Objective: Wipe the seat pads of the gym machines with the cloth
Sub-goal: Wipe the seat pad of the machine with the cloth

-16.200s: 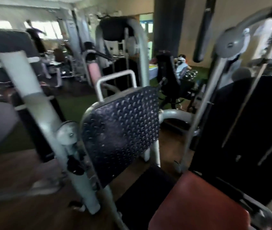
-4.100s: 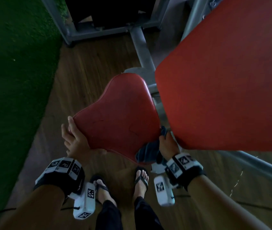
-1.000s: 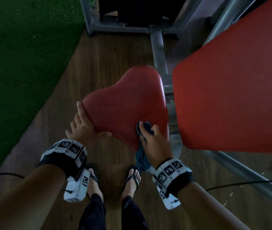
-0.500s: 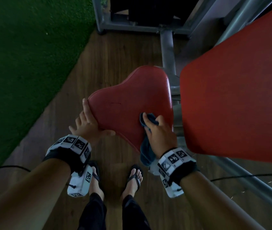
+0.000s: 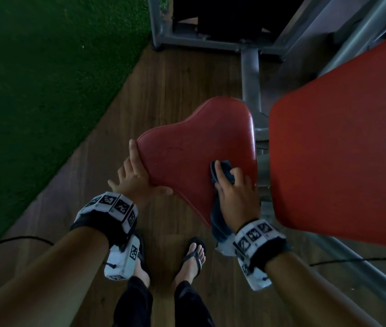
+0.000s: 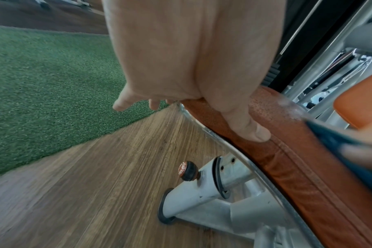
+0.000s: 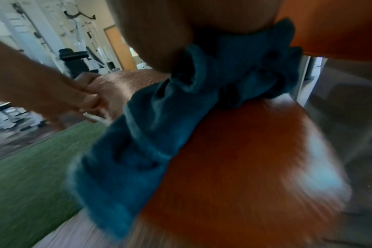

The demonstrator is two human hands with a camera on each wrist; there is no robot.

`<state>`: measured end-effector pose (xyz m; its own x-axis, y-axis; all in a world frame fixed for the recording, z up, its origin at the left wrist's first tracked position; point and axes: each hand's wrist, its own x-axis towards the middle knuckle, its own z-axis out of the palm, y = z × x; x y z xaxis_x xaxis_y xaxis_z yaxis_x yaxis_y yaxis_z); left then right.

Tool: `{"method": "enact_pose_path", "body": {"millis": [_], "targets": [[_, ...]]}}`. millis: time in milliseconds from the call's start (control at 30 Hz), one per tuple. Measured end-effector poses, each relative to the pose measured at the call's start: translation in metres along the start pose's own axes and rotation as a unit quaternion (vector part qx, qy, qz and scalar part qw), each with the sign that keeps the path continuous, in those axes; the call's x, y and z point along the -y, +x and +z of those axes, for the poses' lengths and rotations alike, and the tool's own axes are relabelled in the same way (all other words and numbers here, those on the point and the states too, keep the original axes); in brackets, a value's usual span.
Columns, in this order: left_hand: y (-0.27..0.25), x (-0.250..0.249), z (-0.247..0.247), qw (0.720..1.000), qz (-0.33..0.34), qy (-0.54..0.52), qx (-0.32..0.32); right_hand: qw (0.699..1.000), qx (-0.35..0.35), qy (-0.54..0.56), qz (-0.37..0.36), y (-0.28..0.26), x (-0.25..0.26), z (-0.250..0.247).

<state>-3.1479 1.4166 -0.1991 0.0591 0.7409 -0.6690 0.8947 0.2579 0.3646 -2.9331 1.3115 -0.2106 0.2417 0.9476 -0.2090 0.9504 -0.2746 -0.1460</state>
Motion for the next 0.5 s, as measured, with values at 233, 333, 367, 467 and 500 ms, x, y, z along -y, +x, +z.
{"method": "enact_pose_path", "body": {"millis": [233,333,367,467,500], "targets": [[0.000,0.003,0.002,1.000,0.016,-0.016,-0.007,0.996,-0.034,-0.016,0.082,0.078,0.027,-0.009],[0.000,0.006,0.004,0.999,0.027,-0.033,-0.013,0.997,-0.050,-0.035,0.044,0.063,0.036,-0.006],[0.000,0.007,0.005,0.999,0.029,-0.037,-0.013,0.997,-0.058,-0.040,0.020,0.054,0.037,-0.004],[0.001,0.008,0.005,0.999,0.029,-0.042,-0.013,0.993,-0.081,-0.064,-0.050,0.022,0.041,0.004],[0.002,0.009,0.006,0.998,0.032,-0.045,-0.016,0.991,-0.085,-0.076,-0.074,0.010,0.042,0.007]]}}
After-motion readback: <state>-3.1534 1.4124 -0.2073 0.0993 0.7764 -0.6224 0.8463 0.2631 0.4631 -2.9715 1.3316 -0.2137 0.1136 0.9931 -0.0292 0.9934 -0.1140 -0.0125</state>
